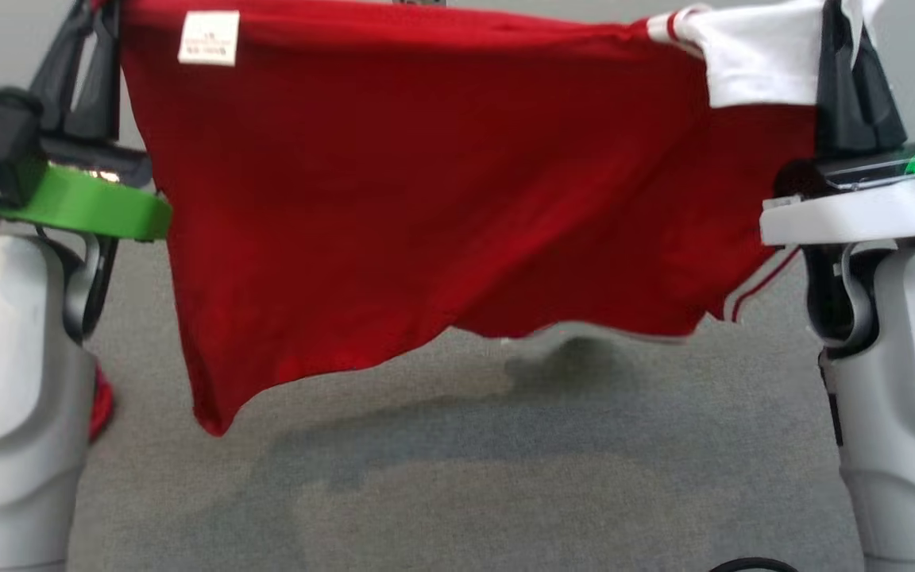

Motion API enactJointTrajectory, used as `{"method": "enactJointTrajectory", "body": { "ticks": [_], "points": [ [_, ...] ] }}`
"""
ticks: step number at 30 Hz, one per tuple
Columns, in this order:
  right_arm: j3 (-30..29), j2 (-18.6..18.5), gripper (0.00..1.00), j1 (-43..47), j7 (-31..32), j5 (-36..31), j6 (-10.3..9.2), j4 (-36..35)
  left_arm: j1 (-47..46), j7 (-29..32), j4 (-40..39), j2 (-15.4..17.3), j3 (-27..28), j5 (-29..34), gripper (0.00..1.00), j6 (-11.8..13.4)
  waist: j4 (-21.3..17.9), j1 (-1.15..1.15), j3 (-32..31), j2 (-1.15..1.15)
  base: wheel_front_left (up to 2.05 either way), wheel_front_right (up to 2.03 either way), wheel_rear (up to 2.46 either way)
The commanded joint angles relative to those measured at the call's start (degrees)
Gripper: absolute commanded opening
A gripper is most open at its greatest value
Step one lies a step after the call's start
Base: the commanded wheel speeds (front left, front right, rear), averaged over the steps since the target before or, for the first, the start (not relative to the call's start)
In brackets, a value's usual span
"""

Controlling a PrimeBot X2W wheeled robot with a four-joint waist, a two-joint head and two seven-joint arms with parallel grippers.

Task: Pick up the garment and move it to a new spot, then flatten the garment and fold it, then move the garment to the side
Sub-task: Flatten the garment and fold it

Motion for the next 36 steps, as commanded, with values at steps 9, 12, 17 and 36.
{"method": "enactJointTrajectory", "body": {
  "ticks": [9, 12, 17, 36],
  "points": [
    [3.93, -3.05, 0.00, -11.09, 2.93, 1.15, -0.06, 4.40, -11.61, 2.10, 6.87, 2.29, -8.21, -2.90, 0.00, 0.02, 0.77, 0.00, 10.63, 0.00, 0.00, 0.00, 0.00],
    [6.66, -4.07, 0.00, -18.73, 3.10, 0.02, -0.06, 9.33, -18.12, 1.32, 10.76, 2.27, -9.93, -2.21, 0.00, 0.01, 0.86, 0.00, 16.47, 0.00, 0.00, 0.00, 0.00],
    [5.63, -5.14, 0.00, -36.31, 1.26, -3.09, -0.03, 21.23, -32.90, 0.20, 17.53, 2.69, -11.49, 1.38, 0.00, 0.04, 0.61, 0.00, 23.89, 0.00, 0.00, 0.00, 0.00],
    [0.76, -7.01, 0.00, -34.65, -0.15, 3.96, -0.09, 21.29, -23.89, -0.02, 17.30, -1.46, -2.87, -5.73, 0.00, 0.01, 0.67, 0.00, 34.55, 0.00, 0.00, 0.00, 0.00]
  ]
}}
